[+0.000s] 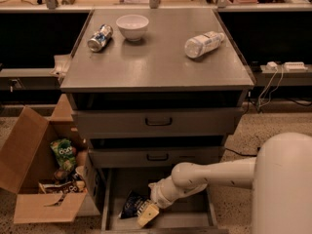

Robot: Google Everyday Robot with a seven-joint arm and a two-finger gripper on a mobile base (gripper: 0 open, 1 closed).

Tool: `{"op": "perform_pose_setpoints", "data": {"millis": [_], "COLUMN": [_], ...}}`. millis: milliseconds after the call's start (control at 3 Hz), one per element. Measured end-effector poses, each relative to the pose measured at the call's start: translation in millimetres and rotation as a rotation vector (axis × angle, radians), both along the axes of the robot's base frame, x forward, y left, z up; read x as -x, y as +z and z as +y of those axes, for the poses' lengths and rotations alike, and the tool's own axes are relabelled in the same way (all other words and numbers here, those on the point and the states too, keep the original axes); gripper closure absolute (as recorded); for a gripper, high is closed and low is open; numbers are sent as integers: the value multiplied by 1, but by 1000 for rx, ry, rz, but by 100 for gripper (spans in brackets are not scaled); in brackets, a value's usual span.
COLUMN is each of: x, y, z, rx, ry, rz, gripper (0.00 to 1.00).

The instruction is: Pick blue chip bag from bottom drawer and place on counter

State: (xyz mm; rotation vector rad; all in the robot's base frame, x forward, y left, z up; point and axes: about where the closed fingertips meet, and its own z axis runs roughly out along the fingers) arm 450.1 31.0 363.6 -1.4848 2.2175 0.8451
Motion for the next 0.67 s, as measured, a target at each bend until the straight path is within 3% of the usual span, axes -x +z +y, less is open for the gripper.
{"op": "perform_pose_setpoints", "data": {"millis": [667], "x": [-25], "y": [-50], "z": [33], "rx": [18], "ry": [-9], "rz": [15], "gripper": [0]}}
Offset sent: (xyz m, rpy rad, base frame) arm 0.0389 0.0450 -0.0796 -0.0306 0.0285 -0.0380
